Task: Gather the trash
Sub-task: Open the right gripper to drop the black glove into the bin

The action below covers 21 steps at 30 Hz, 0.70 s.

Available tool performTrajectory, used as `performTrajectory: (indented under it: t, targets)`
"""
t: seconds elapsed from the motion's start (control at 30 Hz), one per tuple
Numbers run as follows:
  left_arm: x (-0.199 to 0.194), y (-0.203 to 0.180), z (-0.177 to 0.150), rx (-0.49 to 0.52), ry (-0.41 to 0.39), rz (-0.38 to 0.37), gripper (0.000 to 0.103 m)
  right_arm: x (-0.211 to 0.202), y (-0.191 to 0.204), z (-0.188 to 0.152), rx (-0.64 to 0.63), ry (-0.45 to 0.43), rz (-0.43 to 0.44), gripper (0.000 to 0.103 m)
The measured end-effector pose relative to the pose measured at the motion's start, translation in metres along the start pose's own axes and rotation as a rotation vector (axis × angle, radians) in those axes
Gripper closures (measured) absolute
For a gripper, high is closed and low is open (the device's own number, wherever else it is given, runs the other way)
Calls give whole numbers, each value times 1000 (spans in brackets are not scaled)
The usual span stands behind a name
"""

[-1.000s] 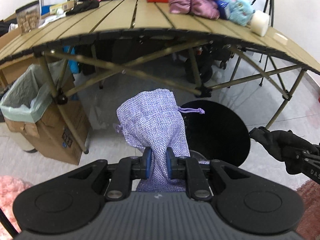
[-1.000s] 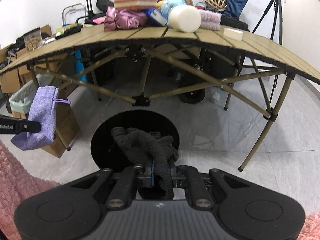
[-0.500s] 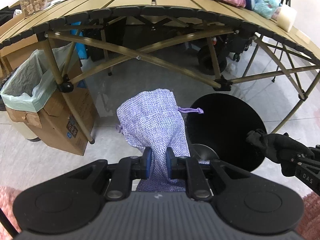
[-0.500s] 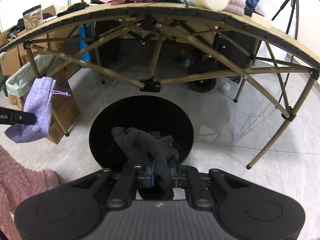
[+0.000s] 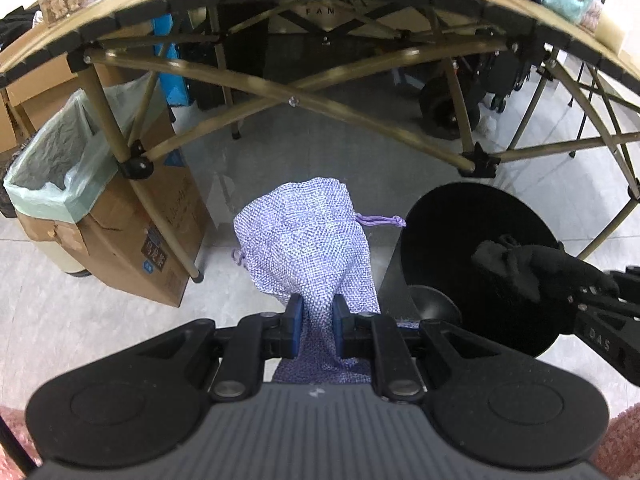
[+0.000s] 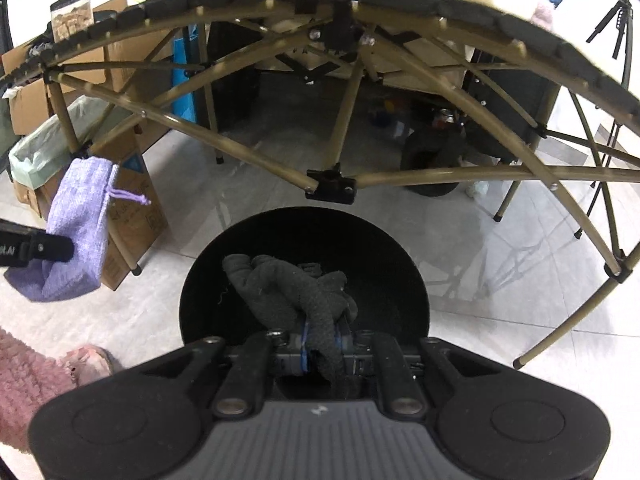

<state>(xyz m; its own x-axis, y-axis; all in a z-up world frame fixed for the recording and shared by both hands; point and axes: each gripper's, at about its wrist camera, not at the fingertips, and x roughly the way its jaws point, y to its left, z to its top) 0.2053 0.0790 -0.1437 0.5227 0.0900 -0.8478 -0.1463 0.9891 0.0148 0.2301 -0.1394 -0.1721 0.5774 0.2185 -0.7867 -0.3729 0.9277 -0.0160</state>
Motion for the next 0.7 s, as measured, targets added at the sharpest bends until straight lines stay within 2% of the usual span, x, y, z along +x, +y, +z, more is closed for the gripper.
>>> performTrajectory:
  t: [0.07,0.1,0.13,0.17,0.23,0.27,0.4,0.7]
  targets:
    - [1,0,0,4,1,2,87,5,-1,1,4,1,-1,86]
    - [1,0,0,7,0,3,87,6,-2,2,9,0,-1,81]
    - [2,-1,-1,11,1,6,87,7,-3,2,15,-2,-2,67]
    - [3,-1,-1,16,3,9,87,8,-4,2,21,-6,-5,57]
    - [4,-2,-2,21,9,11,87,9,-5,4,26,-9,-26,16]
    - [5,-2,-3,23,11,11,87,10,-5,4,27,-10,-31,10]
    - [6,-2,-2,24,13,14,87,10,-5,4,22,-13,-46,0]
    - [7,-7,-4,36,16,14,87,9,-12,2,27,-16,-71,0]
